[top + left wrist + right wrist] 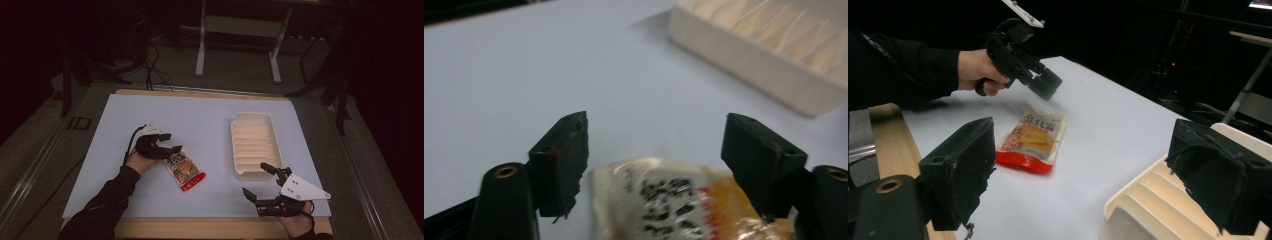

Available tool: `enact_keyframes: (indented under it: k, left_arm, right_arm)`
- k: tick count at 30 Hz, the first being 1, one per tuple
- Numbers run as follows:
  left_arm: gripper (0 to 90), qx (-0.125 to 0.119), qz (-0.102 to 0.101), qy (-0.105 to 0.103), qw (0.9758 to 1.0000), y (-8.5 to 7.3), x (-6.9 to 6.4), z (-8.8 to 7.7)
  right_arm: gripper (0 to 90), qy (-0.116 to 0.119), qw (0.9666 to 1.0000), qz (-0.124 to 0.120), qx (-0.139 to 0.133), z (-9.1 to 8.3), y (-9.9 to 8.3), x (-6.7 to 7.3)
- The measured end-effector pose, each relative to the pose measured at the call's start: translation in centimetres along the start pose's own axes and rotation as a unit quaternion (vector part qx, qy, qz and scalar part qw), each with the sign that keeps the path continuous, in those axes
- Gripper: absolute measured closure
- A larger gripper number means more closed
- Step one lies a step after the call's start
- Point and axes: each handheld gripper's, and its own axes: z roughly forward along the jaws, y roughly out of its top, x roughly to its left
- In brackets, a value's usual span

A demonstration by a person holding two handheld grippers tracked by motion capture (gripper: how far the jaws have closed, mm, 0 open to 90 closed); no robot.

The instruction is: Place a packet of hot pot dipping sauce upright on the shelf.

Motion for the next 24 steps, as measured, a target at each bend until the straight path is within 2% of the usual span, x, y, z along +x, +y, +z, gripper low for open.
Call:
enact_keyframes:
  k: [5,6,8,11,12,15,16,17,21,24]
  left_arm:
    - [32.4,0.02,-0.007,0.008,0.9997,-0.8,0.9,0.7]
    - [32.8,0.036,-0.01,0.013,0.9992,-1.2,1.0,1.3]
    - [32.8,0.04,-0.009,0.012,0.9991,-1.3,1.0,1.6]
    - [32.7,0.049,-0.009,0.025,0.9984,-1.2,1.1,2.0]
    - [32.7,0.056,-0.004,0.033,0.9979,-1.2,1.1,2.2]
    - [32.7,0.08,0.01,0.038,0.996,-1.3,0.9,2.7]
    - [32.6,0.08,0.01,0.038,0.996,-1.3,0.9,2.7]
    - [32.6,0.092,0.01,0.031,0.9953,-1.5,0.8,3.1]
    - [30.5,0.105,0.036,0.047,0.9927,-1.3,0.1,3.3]
    - [35.5,0.108,0.044,0.052,0.9918,-1.4,-0.3,3.3]
  right_arm:
    - [12.2,0.003,1.0,0.002,0.002,0.1,-0.1,0.0]
    - [12.1,0.003,1.0,0.003,0.004,0.1,-0.1,0.0]
    - [12.2,0.003,1.0,0.004,0.001,0.1,-0.1,0.0]
    - [12.2,0.003,1.0,0.005,0.001,0.0,-0.1,0.0]
    - [12.2,0.003,1.0,0.005,0.002,0.0,-0.1,0.1]
    - [12.2,0.004,1.0,0.005,0.004,0.0,-0.2,0.1]
    - [12.2,0.004,1.0,0.005,0.004,0.0,-0.2,0.1]
    - [12.2,0.004,1.0,0.005,0.005,0.0,-0.2,0.1]
    - [12.2,0.004,0.9999,0.007,0.008,0.1,-0.2,0.1]
    - [12.2,0.006,0.9999,0.007,0.011,0.2,-0.3,0.2]
